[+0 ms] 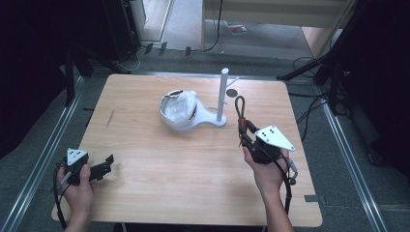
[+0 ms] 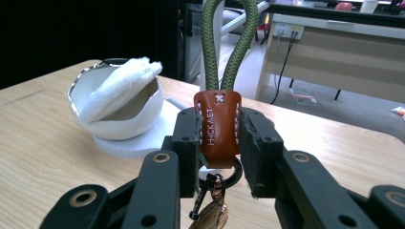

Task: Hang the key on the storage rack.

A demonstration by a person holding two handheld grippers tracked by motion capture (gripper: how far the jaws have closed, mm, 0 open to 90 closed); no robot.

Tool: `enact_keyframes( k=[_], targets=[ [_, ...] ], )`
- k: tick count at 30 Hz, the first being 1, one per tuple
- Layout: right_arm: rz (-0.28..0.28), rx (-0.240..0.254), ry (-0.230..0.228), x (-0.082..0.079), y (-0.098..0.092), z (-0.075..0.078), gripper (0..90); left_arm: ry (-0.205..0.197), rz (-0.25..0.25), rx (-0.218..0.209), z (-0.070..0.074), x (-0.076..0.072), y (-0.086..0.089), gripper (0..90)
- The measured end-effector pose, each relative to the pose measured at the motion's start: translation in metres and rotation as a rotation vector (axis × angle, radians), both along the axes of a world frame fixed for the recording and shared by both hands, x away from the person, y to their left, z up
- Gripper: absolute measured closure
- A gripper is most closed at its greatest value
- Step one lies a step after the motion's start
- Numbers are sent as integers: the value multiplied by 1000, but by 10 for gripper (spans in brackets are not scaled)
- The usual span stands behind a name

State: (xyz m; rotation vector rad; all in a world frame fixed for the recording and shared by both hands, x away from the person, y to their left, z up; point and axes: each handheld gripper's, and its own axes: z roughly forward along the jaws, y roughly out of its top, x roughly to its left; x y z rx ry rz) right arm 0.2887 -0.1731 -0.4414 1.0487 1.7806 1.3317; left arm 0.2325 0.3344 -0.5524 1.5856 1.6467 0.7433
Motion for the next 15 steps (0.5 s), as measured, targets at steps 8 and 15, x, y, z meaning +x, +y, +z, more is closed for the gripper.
enact_keyframes(
  k=[8,15],
  targets=[
    [10,-4,28,11,12,-12,707,1,0,-2,0,0,0,77],
    [8,-3,48,20,17,-21,707,2,-1,-3,0,0,1,77]
  ],
)
